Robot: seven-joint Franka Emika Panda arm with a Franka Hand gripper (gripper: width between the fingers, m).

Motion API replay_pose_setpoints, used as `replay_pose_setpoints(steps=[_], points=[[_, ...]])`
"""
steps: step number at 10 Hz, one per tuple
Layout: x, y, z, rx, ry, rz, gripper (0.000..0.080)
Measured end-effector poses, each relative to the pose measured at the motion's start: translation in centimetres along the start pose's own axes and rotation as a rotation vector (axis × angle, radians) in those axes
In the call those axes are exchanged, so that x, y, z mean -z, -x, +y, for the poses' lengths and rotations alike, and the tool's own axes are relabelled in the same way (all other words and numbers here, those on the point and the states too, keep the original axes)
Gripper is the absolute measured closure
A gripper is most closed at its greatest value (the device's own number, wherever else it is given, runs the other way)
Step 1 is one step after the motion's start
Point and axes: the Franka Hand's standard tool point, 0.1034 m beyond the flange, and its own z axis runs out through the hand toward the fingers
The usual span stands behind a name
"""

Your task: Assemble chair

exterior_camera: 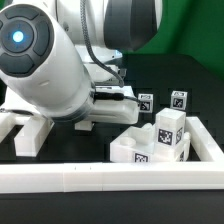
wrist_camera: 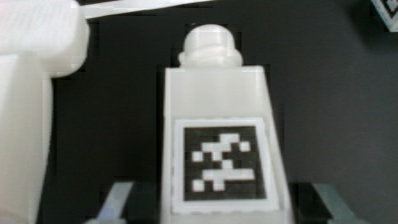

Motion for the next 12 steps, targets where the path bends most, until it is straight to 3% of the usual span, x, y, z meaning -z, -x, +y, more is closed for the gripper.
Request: replay_pose_setpoints(steps=[3,6,7,10,12], points=[[1.1,0.3,-0.3,0.004,-0.001,0.003,0.0511],[6.0,2.8,-2.6,-0.028,-0.002,0.021,0.0511],[6.8,3.2,-2.6,-0.033,-0.006,0.027,0.0511],[7.1,2.1,-2.7,-0.031,-0.006,0.097,0.0511],[7.8,1.2,-3.0,-0.013,-0.011,0.248,0.051]])
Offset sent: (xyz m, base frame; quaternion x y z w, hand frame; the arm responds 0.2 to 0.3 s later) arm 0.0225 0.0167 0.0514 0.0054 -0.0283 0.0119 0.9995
